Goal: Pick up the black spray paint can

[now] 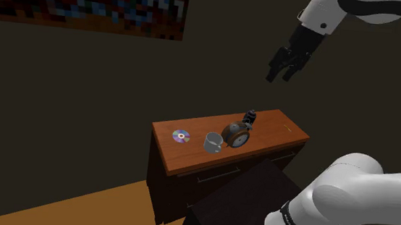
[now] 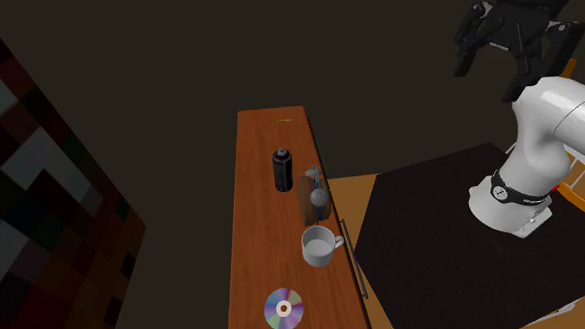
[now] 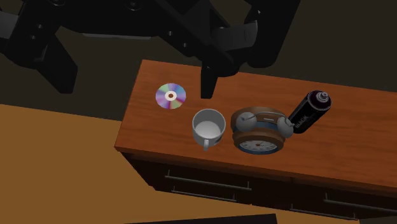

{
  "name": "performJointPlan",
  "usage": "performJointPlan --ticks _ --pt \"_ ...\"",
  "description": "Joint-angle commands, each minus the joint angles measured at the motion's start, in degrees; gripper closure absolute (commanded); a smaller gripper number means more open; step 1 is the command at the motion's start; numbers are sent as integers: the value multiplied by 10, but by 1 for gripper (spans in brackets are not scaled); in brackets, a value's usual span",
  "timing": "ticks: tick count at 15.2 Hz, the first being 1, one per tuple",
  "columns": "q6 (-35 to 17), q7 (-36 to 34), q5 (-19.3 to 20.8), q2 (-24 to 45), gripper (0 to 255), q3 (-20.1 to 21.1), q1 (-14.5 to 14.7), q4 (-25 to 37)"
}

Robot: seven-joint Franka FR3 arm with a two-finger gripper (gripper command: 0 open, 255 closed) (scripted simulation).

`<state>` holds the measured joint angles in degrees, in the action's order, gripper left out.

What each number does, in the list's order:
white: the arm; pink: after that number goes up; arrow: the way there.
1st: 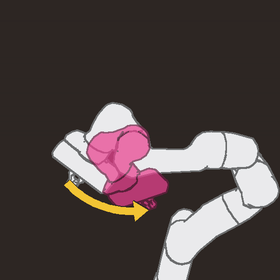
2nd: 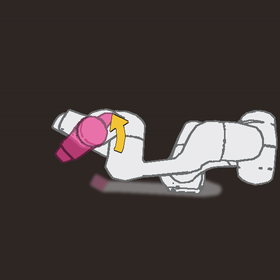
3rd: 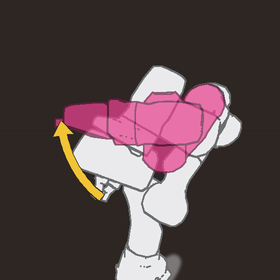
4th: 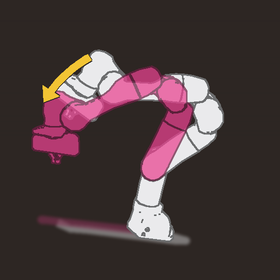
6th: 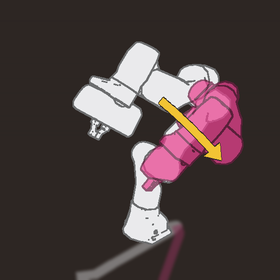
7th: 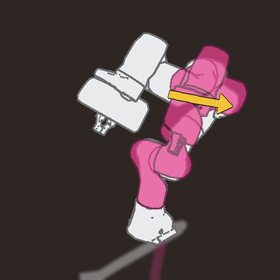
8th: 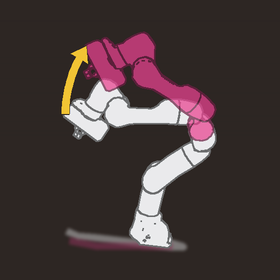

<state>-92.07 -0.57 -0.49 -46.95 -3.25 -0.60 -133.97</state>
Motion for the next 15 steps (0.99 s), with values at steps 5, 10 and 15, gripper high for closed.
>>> performJointPlan --ticks 5,10,15 --pt "-44 30 19 56 0 -33 -11 -6" --pt "-97 68 36 137 0 -75 -23 1" --pt "-146 106 44 229 0 -115 -32 23"
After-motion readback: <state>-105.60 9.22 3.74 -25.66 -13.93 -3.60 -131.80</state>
